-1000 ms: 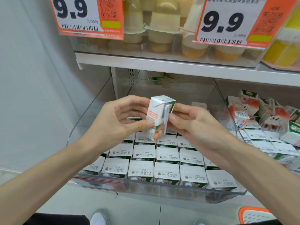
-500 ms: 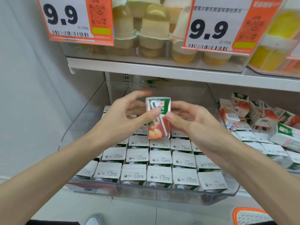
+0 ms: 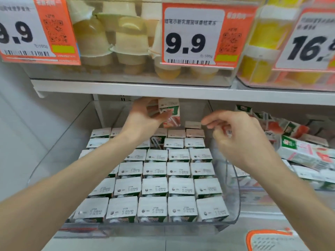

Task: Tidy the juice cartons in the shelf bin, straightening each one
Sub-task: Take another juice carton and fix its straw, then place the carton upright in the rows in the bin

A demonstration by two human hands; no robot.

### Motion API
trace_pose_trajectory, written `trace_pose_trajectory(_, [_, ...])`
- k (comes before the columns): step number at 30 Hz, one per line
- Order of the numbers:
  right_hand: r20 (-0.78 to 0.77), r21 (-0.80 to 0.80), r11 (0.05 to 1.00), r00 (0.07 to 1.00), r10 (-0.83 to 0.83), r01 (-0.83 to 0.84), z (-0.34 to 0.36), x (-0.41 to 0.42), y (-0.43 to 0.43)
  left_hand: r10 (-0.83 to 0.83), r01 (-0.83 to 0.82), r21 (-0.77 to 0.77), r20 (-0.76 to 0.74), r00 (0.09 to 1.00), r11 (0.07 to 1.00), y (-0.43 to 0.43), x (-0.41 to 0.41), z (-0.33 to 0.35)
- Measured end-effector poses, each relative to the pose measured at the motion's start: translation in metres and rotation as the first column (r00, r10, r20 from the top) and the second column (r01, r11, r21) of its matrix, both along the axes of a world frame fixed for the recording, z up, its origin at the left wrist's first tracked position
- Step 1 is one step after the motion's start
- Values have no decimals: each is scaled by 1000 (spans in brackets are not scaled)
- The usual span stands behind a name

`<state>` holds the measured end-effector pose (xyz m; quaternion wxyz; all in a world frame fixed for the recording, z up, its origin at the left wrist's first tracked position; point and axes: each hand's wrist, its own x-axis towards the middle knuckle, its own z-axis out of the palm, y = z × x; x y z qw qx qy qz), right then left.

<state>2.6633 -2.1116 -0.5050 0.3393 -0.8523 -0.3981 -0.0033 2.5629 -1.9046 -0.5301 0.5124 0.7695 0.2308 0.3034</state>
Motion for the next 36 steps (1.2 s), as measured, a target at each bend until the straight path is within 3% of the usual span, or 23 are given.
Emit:
trace_pose_trajectory(9, [35,-24,998,998,55,-54,-4,2,2,-16,56,161,-239,971,985,-1,39,-33])
trace_pose_trajectory(15, [79,-17,996,993,83,-82,-9,3,0,135,21,407,-351,927,913,3,33,-37])
trace_pose_trajectory(22, [106,-36,998,993,48,-44,-8,4,-7,59,124,571,-290,955,811,-2,41,-34])
trace_pose_trajectory(30, [90,-50,997,994,56,-51,-13,5,-10,-14,497,571,-648,761,654,3,83,-7])
trace_pose_trajectory(32, [79,-46,998,995,56,-52,-14,5,-10,-24,566,577,-688,726,588,8,85,-3])
trace_pose_trajectory(36, [70,-43,998,996,56,-53,-16,6,-9,-11,609,578,-720,694,544,15,91,-5])
